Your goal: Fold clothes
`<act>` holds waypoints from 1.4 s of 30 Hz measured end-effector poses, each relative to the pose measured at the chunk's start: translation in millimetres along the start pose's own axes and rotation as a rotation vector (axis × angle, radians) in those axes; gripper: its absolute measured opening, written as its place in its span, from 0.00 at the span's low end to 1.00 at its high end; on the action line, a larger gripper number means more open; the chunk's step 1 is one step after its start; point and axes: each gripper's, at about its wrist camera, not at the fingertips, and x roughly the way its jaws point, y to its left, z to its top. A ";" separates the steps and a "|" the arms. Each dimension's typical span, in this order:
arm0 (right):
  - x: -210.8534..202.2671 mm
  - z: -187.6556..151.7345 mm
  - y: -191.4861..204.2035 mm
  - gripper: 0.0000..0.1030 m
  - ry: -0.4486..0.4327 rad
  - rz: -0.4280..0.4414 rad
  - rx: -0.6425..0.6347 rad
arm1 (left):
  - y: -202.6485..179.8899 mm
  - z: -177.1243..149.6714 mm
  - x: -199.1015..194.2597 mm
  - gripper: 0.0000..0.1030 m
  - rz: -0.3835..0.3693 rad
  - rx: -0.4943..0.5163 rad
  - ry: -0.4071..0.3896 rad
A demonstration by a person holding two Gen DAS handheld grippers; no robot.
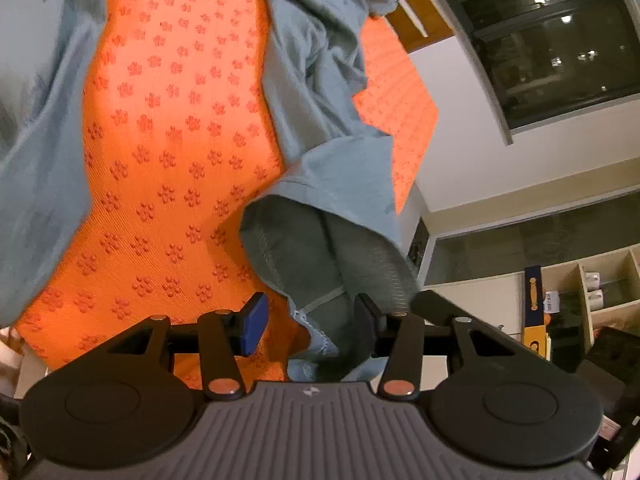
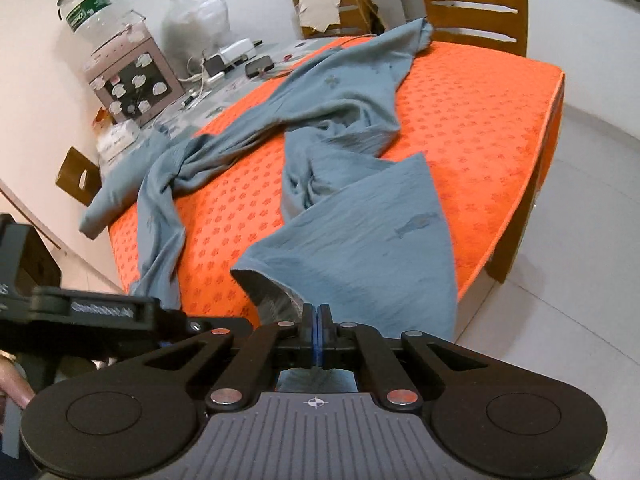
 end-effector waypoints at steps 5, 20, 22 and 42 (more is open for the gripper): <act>-8.9 3.2 -8.7 0.03 -0.031 -0.022 0.015 | -2.5 -2.0 12.1 0.51 0.039 -0.001 0.014; -30.3 -5.4 -70.4 0.03 -0.106 -0.294 0.095 | -31.6 -13.5 24.6 0.52 0.181 0.113 0.012; -30.8 -8.2 -81.7 0.03 -0.090 -0.310 0.117 | -35.8 -15.3 27.4 0.54 0.182 0.118 0.015; -5.5 3.1 -124.2 0.10 0.095 -0.033 -0.044 | -60.7 -26.2 42.8 0.08 0.285 0.063 -0.012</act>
